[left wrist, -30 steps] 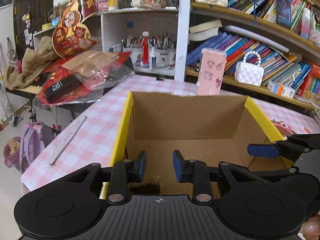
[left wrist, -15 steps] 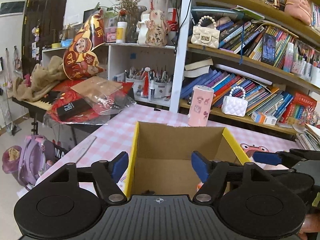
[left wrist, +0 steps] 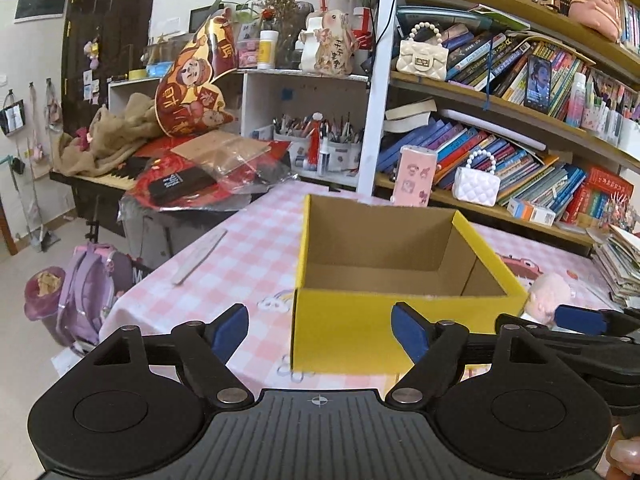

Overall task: Organize objects
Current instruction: 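Withdraw both tools from the box back toward the toy pile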

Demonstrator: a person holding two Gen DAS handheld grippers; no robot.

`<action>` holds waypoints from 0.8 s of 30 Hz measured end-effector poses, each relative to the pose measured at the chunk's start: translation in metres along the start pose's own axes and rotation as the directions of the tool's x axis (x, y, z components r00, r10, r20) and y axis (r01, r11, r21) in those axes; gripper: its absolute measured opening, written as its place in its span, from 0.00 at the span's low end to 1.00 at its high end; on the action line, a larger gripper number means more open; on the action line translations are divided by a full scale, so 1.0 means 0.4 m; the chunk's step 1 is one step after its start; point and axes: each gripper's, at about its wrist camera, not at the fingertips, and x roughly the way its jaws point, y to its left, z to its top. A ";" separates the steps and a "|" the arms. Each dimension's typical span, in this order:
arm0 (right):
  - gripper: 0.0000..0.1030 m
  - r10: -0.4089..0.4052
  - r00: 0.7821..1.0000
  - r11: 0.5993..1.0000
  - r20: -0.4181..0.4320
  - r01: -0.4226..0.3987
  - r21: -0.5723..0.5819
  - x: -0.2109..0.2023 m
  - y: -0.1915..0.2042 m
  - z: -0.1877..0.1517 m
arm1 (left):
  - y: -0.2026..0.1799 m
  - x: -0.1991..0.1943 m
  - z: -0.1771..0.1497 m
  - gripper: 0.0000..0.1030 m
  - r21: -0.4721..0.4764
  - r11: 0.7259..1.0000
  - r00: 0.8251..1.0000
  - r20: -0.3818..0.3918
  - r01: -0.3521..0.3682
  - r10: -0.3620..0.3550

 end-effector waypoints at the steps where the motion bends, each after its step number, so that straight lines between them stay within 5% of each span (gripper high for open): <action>1: 0.58 -0.010 1.000 1.000 -0.002 0.010 0.007 -0.012 0.004 -0.010 | 0.001 -0.006 -0.006 0.78 0.001 1.000 1.000 -0.003 0.002 -0.002; 13: 0.59 -0.072 0.997 0.997 -0.020 0.072 0.032 -0.118 0.046 -0.100 | 0.026 -0.090 -0.071 0.78 0.047 0.998 0.999 -0.016 0.034 -0.034; 24: 0.76 -0.133 0.990 0.988 -0.044 0.136 0.077 -0.190 0.035 -0.159 | 0.016 -0.125 -0.119 0.81 0.079 0.993 0.995 -0.056 0.088 -0.084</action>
